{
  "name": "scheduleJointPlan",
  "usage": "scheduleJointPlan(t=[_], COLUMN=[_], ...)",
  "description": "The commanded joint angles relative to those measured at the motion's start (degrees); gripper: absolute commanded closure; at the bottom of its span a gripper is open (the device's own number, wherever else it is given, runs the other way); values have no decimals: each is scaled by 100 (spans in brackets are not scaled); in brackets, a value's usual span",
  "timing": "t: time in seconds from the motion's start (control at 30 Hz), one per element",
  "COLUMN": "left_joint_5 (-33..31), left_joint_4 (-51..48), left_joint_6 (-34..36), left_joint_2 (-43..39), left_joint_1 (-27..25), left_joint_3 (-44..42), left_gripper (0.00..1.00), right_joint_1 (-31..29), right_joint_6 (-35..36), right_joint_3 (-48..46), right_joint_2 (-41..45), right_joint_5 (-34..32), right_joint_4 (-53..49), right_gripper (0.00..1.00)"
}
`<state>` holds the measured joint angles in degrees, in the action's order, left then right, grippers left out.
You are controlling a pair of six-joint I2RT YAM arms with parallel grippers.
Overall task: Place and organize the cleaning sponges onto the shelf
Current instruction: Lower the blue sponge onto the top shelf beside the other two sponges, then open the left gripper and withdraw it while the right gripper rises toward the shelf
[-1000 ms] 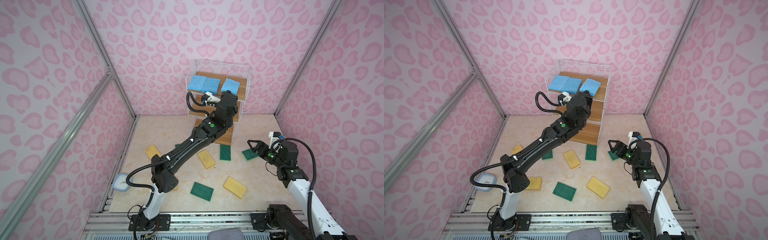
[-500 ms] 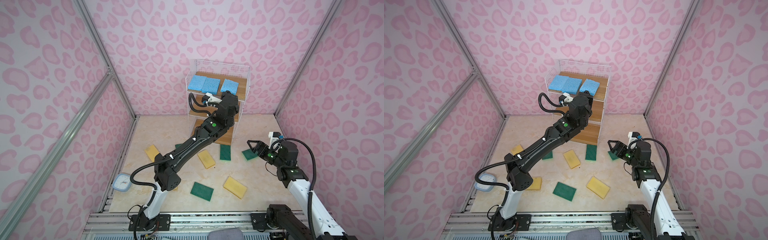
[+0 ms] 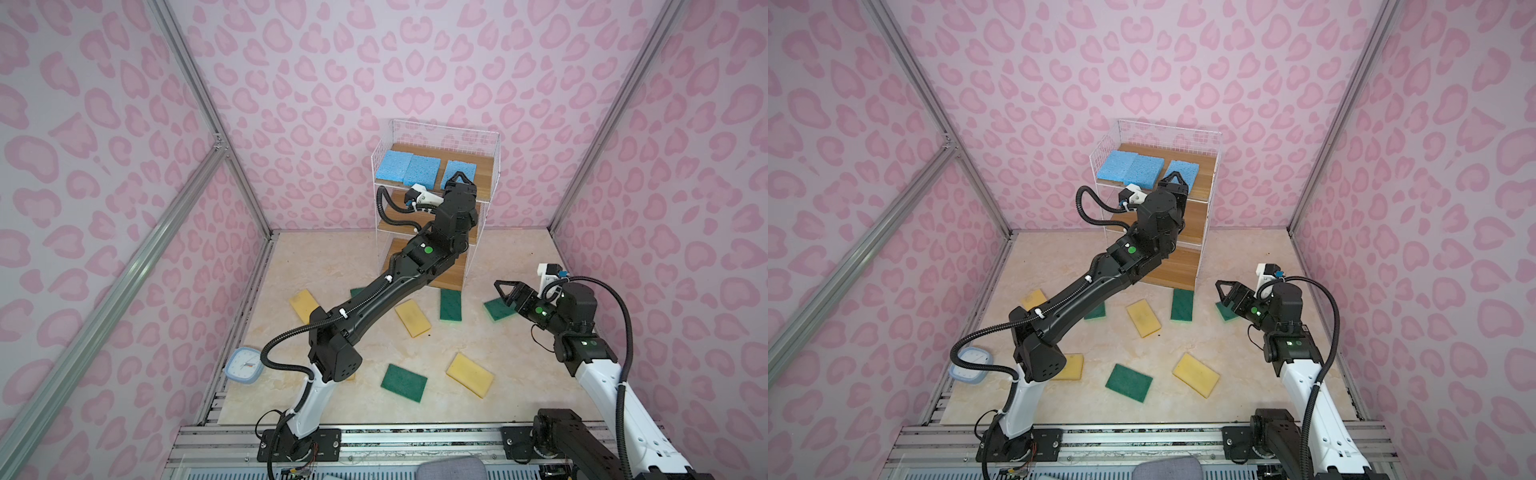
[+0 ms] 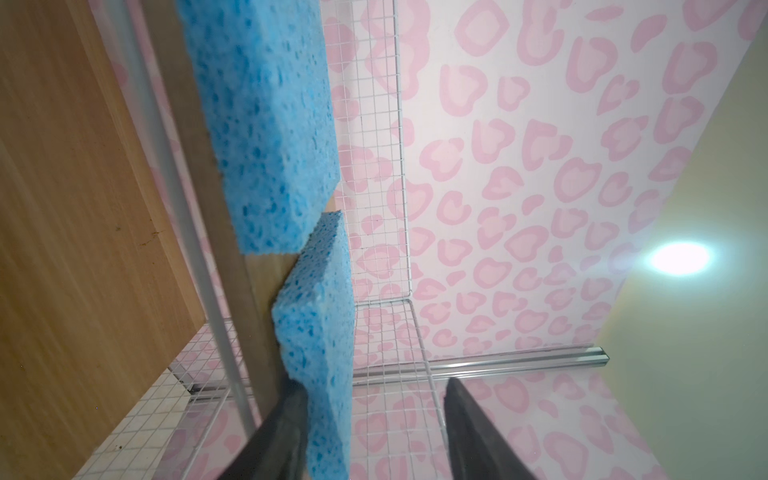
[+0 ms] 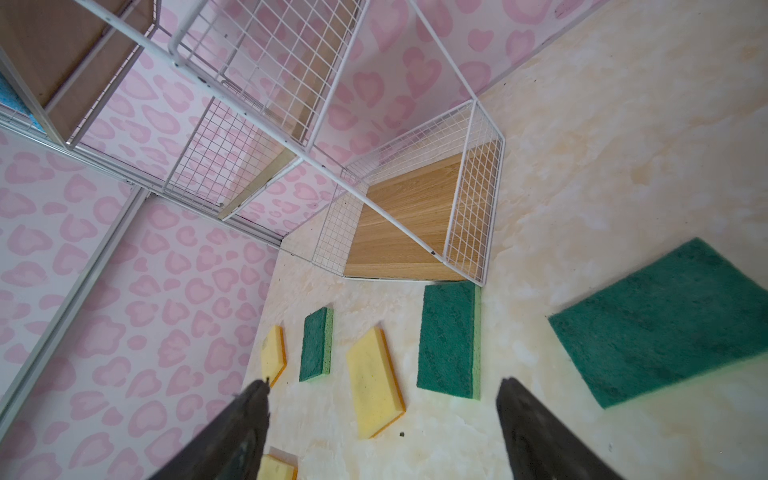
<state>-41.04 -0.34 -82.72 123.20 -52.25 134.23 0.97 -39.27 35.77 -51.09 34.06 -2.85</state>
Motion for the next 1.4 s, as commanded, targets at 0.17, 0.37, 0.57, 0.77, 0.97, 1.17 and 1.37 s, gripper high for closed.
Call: scheduleJointPlan(t=[0.17, 0.37, 0.57, 0.77, 0.97, 1.17, 1.37], left_joint_5=[270, 265, 142, -45, -133, -122, -351], left_joint_4=[-1, 34, -11, -26, 63, 131, 586], left_joint_6=[296, 665, 924, 1179, 1387, 2095, 2785], left_joint_2=[33, -40, -285, -631, -1020, -1603, -2853], left_joint_1=[-62, -141, -181, -231, -233, -277, -268], left_joint_3=[-43, -35, -324, -716, -1180, -1818, -3625], left_gripper=[1, 2, 2, 2, 2, 2, 3], right_joint_1=[-1, -1, -9, -12, -48, -176, -876], right_joint_6=[50, 59, 47, 34, 55, 102, 489], right_joint_3=[58, 80, 109, 172, 230, 391, 1114], right_joint_2=[-35, -36, -44, -68, -38, 113, 113], right_joint_5=[-71, -102, -102, -128, -197, -399, -1116], right_joint_4=[75, 32, 18, 4, -82, -229, -775], right_gripper=[13, 13, 13, 13, 17, 27, 41])
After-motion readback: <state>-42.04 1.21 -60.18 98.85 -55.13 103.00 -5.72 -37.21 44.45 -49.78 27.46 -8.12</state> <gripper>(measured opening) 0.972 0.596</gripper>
